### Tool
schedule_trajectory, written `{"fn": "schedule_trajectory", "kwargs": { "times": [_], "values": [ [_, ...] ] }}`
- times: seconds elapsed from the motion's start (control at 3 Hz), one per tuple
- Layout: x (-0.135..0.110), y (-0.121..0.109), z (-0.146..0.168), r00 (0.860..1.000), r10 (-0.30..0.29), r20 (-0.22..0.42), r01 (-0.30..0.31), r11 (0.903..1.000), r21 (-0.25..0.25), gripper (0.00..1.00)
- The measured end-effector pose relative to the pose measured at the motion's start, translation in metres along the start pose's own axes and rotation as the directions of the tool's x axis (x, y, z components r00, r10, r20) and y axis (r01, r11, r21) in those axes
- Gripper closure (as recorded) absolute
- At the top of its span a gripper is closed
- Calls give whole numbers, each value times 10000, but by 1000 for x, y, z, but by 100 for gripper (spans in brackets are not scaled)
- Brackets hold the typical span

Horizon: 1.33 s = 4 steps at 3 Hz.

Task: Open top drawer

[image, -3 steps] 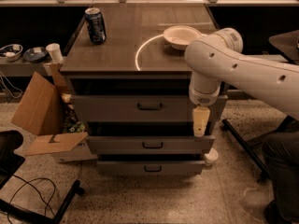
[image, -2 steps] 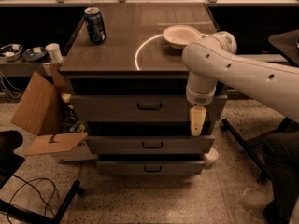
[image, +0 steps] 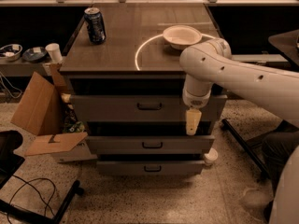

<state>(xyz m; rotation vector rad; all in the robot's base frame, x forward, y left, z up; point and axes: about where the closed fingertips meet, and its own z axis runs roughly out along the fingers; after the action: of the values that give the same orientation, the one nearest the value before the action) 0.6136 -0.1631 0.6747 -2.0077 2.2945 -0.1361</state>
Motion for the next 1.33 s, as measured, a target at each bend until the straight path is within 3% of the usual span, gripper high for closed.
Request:
{"fn": "schedule_trajectory", "kwargs": {
  "times": [0.33,1.0,1.33],
  "values": [
    [2,6,12,9998,149,122,-145,9994,-299,38],
    [12,13,2,9994,351,-20,-351,9989,-304,85],
    [12,13,-3,9993,360,-28,-360,9989,-308,100]
  ]
}}
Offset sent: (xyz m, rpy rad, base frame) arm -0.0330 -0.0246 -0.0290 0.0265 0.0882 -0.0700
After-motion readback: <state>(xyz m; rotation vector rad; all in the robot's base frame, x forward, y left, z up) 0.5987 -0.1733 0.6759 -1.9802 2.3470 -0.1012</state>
